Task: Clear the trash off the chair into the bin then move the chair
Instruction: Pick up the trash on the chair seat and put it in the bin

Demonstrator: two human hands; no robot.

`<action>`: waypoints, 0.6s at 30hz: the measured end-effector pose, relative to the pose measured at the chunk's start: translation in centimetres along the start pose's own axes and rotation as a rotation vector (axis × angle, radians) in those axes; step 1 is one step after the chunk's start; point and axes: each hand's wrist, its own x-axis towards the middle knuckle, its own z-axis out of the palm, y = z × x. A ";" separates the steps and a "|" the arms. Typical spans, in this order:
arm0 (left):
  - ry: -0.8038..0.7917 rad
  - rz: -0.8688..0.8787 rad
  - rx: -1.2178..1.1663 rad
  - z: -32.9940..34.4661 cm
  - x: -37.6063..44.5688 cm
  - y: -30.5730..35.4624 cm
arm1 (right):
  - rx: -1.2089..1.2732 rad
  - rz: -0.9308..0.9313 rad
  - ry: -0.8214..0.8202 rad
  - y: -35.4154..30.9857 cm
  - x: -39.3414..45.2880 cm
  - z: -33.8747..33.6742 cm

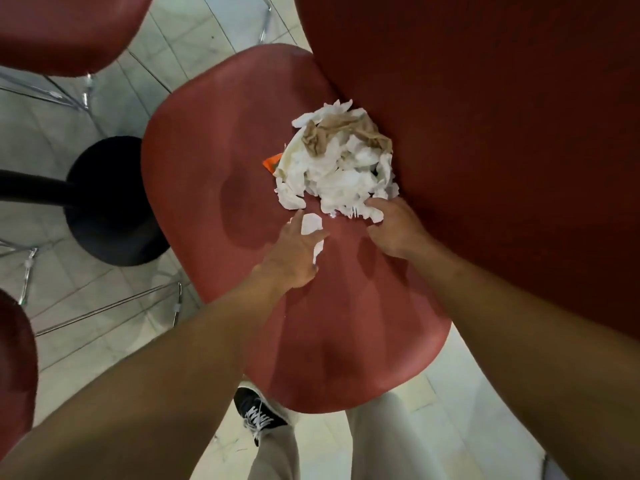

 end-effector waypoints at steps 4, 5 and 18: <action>0.125 -0.002 -0.046 1.3 -0.7 -0.6 | 0.057 0.068 0.020 1.1 -1.6 1.1; 0.157 -0.003 -0.075 1.5 -1.1 -0.7 | 0.079 0.087 0.014 1.4 -2.2 1.3; 0.356 -0.118 -0.313 2.0 -11.3 -0.7 | 0.172 0.016 0.000 -1.6 -12.7 2.8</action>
